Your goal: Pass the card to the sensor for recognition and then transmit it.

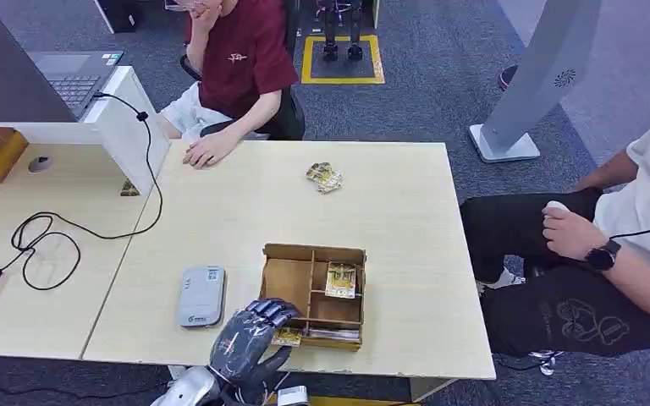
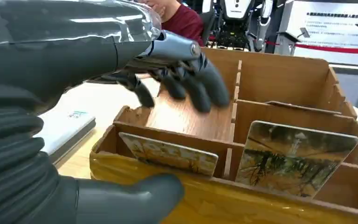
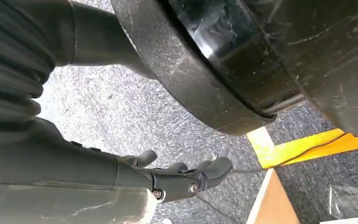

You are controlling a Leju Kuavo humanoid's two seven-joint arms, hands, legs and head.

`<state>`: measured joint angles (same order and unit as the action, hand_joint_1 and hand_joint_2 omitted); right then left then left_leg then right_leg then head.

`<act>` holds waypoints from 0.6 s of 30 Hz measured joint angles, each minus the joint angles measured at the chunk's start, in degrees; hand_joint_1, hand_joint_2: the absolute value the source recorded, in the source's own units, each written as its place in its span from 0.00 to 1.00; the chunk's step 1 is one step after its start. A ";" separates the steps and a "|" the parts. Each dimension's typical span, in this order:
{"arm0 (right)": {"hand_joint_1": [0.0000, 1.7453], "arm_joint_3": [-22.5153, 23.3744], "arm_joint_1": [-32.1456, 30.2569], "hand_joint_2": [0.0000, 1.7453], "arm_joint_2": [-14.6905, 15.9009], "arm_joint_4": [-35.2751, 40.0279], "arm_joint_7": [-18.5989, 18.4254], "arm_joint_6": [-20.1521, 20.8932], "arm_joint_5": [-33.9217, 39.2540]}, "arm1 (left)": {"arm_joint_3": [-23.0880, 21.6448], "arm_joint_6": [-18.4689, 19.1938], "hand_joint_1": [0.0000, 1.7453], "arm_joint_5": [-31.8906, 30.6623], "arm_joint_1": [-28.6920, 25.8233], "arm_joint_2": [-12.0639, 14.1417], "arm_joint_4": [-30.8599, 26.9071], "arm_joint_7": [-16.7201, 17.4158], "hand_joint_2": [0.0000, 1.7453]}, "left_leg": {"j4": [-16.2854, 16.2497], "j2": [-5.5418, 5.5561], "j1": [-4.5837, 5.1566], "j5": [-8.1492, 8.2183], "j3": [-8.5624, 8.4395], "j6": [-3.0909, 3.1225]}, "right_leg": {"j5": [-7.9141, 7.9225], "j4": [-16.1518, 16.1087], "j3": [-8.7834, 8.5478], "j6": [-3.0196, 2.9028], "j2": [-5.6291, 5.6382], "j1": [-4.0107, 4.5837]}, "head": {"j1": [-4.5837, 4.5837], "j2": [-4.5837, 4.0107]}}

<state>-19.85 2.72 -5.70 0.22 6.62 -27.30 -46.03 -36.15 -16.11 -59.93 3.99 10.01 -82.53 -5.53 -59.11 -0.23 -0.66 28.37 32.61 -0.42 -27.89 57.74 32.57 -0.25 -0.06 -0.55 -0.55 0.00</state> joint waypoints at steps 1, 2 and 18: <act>0.00 0.13 0.00 1.00 0.00 0.00 0.00 0.00 0.00 | 0.00 0.09 1.00 0.09 0.00 0.00 0.00 -0.02 1.00 | 0.00 0.00 0.00 0.00 0.00 0.00 | 0.00 0.00 0.00 0.00 0.00 0.00 | 0.00 0.00; 0.00 0.20 -0.01 1.00 0.00 0.00 0.02 0.00 0.00 | 0.00 0.15 1.00 0.11 0.02 0.00 0.00 -0.02 1.00 | 0.00 0.00 0.00 0.00 0.00 0.00 | 0.00 0.00 0.00 0.00 0.00 0.00 | 0.00 0.00; 0.00 1.86 -0.15 1.00 0.00 0.00 0.63 -0.20 -1.47 | 0.00 0.59 1.00 3.21 0.63 -0.02 0.02 -1.27 1.00 | 0.00 0.00 0.00 0.00 0.00 0.00 | 0.00 0.00 0.00 0.00 0.00 0.00 | 0.00 0.00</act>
<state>-17.99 2.56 -5.70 0.22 7.26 -27.50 -47.50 -36.15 -15.52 -56.72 4.62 9.99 -82.51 -6.80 -59.10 -0.23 -0.66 28.37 32.61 -0.42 -27.89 57.74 32.57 -0.25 -0.05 -0.55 -0.55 0.00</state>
